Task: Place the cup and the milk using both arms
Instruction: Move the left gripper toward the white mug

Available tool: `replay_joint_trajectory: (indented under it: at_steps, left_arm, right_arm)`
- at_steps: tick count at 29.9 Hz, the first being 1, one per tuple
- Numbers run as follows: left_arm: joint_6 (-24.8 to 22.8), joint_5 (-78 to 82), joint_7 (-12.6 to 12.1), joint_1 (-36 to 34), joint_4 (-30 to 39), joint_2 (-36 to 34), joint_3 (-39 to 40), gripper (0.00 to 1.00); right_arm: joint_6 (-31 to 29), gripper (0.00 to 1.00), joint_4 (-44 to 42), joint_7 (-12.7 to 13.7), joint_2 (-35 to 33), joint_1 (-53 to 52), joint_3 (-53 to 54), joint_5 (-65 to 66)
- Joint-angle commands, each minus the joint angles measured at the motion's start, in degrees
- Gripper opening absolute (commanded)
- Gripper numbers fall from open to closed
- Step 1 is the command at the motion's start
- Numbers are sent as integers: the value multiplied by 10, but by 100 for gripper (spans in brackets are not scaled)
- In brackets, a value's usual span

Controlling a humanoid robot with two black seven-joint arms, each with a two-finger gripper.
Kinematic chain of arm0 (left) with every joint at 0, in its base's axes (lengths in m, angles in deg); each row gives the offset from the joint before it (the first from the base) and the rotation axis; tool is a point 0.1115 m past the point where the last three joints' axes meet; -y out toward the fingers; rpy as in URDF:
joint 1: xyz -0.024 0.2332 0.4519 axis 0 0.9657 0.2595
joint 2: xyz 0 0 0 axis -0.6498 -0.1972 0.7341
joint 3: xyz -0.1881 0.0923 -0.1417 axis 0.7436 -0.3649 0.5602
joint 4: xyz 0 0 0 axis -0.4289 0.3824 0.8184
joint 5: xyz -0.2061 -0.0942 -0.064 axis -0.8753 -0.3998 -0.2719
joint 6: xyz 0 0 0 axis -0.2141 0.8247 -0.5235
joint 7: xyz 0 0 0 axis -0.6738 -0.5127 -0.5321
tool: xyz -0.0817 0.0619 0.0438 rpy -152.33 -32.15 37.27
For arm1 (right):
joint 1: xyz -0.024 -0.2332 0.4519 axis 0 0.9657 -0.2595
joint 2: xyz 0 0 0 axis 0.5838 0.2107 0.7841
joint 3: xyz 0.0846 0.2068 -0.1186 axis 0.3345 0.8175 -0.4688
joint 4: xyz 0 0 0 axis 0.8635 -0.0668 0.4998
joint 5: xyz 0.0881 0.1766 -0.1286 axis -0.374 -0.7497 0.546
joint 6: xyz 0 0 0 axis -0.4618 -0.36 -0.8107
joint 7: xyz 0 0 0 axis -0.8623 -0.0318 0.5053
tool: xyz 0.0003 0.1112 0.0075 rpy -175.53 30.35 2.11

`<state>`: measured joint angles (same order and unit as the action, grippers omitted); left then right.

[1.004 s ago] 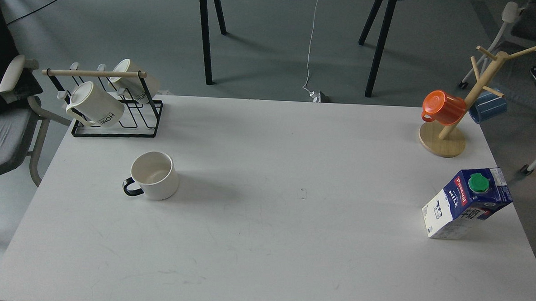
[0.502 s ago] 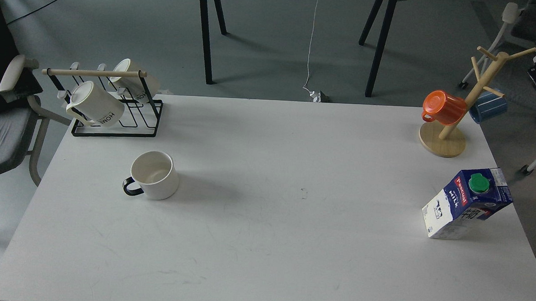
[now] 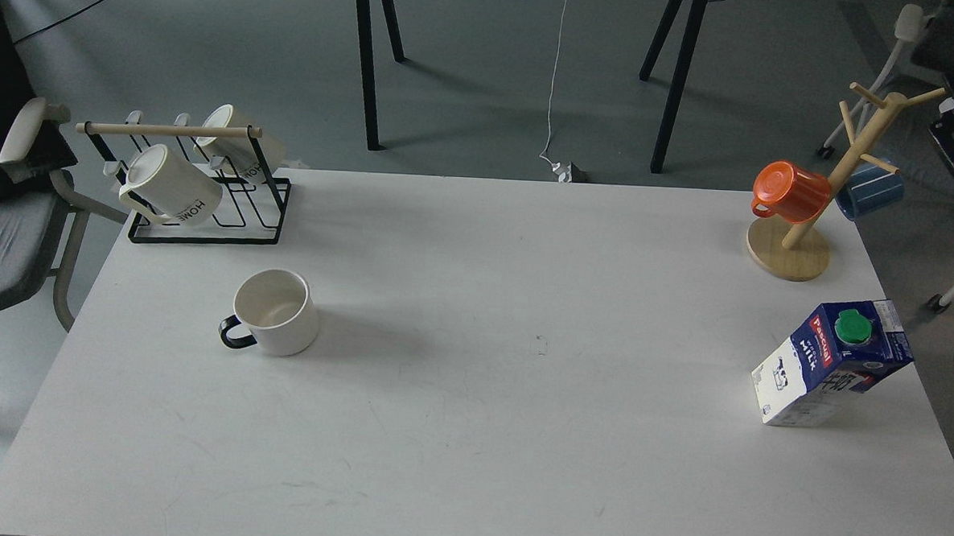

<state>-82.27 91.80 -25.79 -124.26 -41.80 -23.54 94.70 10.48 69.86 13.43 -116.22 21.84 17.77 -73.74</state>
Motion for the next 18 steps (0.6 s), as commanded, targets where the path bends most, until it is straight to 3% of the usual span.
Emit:
replay_joint_trajectory:
  at_steps: [1,2,7,10,18]
  left_arm:
    - [-116,16,52,36,22,-3,-114,100]
    - [-155,21,69,36,26,-5,-166,100]
    - [-157,23,196,32,34,-34,-375,100]
    - [-157,25,240,25,54,-62,-431,100]
    - [-157,159,246,-17,122,-87,-435,100]
  right_arm:
    - [0,98,-1,0,1,0,0,0]
    - [0,98,-1,0,2,0,0,0]
    - [0,98,-1,0,2,1,-1,0]
    - [0,98,-1,0,2,1,-1,0]
    - [0,98,-2,0,2,1,-1,0]
